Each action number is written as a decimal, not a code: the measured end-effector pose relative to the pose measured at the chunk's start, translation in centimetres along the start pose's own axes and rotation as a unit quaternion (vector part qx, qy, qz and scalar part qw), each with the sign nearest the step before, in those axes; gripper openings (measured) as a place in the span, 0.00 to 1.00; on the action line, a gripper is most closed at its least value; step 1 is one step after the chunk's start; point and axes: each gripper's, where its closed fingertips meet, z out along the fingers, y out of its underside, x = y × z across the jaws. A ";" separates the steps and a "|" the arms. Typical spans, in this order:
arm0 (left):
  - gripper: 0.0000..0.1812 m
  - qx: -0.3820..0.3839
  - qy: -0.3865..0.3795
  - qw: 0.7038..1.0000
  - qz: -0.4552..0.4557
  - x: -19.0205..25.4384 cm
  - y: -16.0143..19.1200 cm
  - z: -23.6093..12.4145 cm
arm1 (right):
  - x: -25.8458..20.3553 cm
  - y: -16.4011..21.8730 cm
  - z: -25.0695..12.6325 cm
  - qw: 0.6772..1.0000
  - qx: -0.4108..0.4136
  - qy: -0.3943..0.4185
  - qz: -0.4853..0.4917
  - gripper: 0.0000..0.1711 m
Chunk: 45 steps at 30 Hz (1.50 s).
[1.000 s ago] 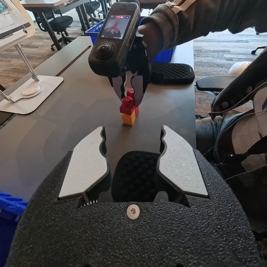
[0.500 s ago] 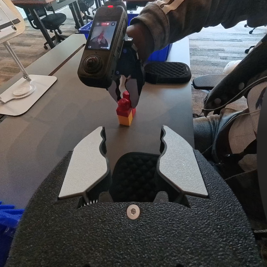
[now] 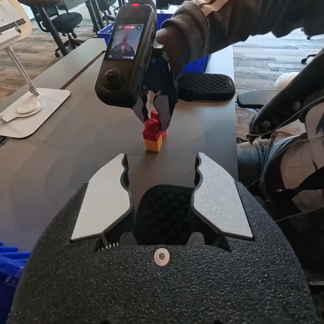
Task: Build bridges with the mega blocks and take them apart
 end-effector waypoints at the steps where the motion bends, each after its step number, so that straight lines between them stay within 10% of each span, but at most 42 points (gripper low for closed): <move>1: 0.40 0.000 -0.002 1.000 -0.001 -0.1 0.0 0.0 | 0.0 0.0 0.0 1.000 0.001 -0.002 0.001 0.20; 16: 0.41 -0.003 0.003 1.000 0.004 0.1 0.1 0.5 | 1.3 3.3 -6.5 0.994 0.064 0.009 0.083 0.20; 30: 0.41 0.011 -0.016 1.000 0.001 -0.5 -0.4 0.1 | 6.6 27.0 -14.6 0.921 0.021 0.059 0.384 0.20; 38: 0.40 0.024 -0.036 0.999 -0.005 -1.1 -0.8 -0.7 | 7.0 39.3 -12.4 0.831 0.009 0.037 0.555 0.20; 45: 0.39 0.032 -0.036 0.999 -0.010 -1.3 -1.0 -0.9 | 7.3 42.2 -8.3 0.774 0.027 0.015 0.633 0.20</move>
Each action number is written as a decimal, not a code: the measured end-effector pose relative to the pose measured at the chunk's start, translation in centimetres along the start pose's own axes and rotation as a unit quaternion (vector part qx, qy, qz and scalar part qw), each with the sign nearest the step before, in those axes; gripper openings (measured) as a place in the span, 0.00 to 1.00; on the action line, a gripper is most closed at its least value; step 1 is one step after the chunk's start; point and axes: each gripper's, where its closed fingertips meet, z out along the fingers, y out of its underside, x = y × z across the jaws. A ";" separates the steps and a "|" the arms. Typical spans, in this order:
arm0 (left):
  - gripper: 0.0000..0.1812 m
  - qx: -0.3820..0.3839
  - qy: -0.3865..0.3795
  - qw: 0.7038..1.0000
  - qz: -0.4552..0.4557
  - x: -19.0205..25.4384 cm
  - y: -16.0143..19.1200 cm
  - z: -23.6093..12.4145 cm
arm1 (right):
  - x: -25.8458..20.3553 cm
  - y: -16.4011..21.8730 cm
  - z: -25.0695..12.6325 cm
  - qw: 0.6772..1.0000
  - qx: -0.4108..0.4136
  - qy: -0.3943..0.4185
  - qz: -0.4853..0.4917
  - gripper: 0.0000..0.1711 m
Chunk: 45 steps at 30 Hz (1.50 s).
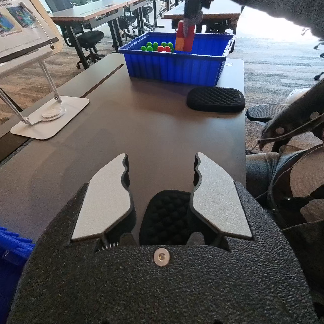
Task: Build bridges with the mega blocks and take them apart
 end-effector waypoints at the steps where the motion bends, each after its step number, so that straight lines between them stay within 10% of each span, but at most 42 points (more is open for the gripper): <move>1: 0.39 -0.001 0.001 1.000 0.000 0.0 0.0 0.0 | 0.0 0.0 0.6 1.000 0.000 -0.003 0.006 0.20; 24: 0.39 0.000 -0.001 1.000 0.008 0.1 -0.1 -0.3 | -0.9 -1.4 8.3 0.998 -0.017 -0.006 0.052 0.20; 29: 0.39 0.001 -0.002 1.000 0.009 0.1 -0.1 -0.4 | -1.0 -1.4 8.3 0.998 -0.018 -0.007 0.055 0.20; 40: 0.39 -0.002 -0.003 1.000 0.013 0.1 -0.1 -0.3 | 0.0 -1.6 5.8 0.998 0.017 0.039 0.052 0.53; 45: 0.39 0.000 -0.005 1.000 0.014 0.1 -0.1 -0.3 | -0.4 -2.1 1.5 0.993 0.087 0.070 0.024 0.50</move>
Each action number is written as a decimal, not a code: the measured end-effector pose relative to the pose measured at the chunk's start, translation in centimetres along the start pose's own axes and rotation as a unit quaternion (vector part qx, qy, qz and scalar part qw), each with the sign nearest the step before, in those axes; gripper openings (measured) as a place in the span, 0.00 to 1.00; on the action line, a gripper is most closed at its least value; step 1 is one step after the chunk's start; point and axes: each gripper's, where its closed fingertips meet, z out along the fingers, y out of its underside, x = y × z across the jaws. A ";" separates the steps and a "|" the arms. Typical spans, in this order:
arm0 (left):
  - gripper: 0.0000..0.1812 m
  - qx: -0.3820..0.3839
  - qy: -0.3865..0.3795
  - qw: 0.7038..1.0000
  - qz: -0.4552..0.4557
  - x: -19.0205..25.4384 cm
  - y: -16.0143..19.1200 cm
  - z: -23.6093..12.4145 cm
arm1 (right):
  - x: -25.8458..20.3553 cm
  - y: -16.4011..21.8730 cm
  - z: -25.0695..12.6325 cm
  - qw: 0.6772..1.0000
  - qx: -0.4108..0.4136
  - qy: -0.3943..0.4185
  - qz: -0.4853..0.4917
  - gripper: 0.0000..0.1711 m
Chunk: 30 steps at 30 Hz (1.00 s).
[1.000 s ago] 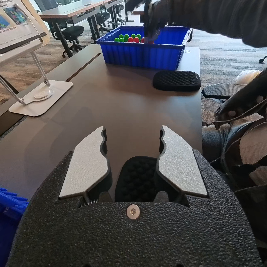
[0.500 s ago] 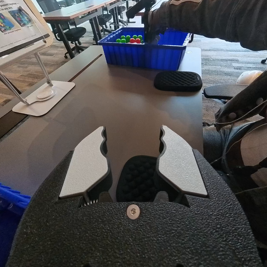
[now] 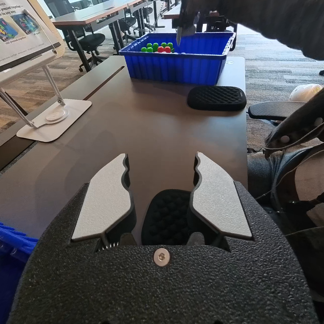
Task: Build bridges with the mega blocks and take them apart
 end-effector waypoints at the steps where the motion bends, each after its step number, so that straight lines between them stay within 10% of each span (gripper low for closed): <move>1: 0.39 0.000 -0.001 1.000 0.000 0.0 0.0 0.0 | -0.1 -0.4 -1.2 1.000 0.025 0.006 -0.007 0.50; 14: 0.33 0.127 -0.042 0.990 -0.032 -1.8 -3.1 -1.5 | -9.0 -1.8 -16.1 0.911 0.398 -0.025 -0.101 0.50; 20: 0.22 0.296 -0.035 0.954 -0.023 -1.7 -7.0 -5.9 | -13.3 -0.6 -17.4 0.873 0.464 -0.047 -0.143 0.51; 30: 0.14 0.261 -0.167 0.951 0.007 -4.7 -6.9 -12.1 | -18.0 -0.1 -19.6 0.794 0.570 -0.116 -0.180 0.50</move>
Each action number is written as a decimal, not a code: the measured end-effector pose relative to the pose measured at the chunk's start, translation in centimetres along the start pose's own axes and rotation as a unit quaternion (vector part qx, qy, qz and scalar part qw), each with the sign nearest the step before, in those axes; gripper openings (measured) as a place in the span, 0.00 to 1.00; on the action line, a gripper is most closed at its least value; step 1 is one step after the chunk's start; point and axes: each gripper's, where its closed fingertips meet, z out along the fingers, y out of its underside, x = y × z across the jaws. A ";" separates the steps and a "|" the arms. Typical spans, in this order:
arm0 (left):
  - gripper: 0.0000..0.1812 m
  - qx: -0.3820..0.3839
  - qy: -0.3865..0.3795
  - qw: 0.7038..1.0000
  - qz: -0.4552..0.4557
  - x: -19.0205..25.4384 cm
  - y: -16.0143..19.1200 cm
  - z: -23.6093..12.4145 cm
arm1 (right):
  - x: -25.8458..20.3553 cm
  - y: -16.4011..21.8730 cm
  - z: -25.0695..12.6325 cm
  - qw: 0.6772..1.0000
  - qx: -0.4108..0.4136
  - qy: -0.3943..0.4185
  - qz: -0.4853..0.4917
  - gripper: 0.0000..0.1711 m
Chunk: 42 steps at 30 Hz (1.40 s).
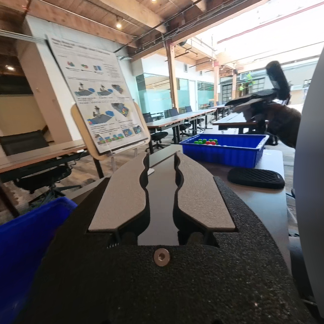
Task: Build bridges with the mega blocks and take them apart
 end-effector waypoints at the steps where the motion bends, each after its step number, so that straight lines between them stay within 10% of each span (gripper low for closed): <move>1: 0.12 -0.003 -0.011 1.000 0.005 -0.8 -0.6 -0.6 | -0.5 -0.5 -0.1 1.000 0.021 -0.009 -0.001 0.48; 10: 0.00 -0.136 -0.123 0.978 0.102 -8.3 -2.1 -5.6 | -3.5 -1.1 0.6 0.996 0.069 -0.034 -0.041 0.48; 14: 0.00 -0.192 -0.104 0.970 0.104 -10.5 -0.3 -5.4 | -5.9 0.4 1.2 0.994 0.027 -0.092 -0.052 0.09; 17: 0.00 -0.228 -0.066 0.967 0.094 -13.1 2.3 -3.9 | -6.6 0.1 1.5 0.992 0.045 -0.102 -0.056 0.01; 23: 0.00 -0.309 -0.023 0.948 0.067 -20.5 9.8 0.1 | -7.7 0.1 2.5 0.994 0.021 -0.096 -0.052 0.03; 31: 0.40 -0.409 0.143 0.899 0.061 -22.4 17.9 3.0 | -8.3 -1.1 3.0 0.995 0.008 -0.069 -0.065 0.07; 42: 0.46 -0.491 0.318 0.804 0.105 -21.6 24.9 2.1 | -8.5 -2.4 3.5 0.997 0.018 -0.067 -0.040 0.08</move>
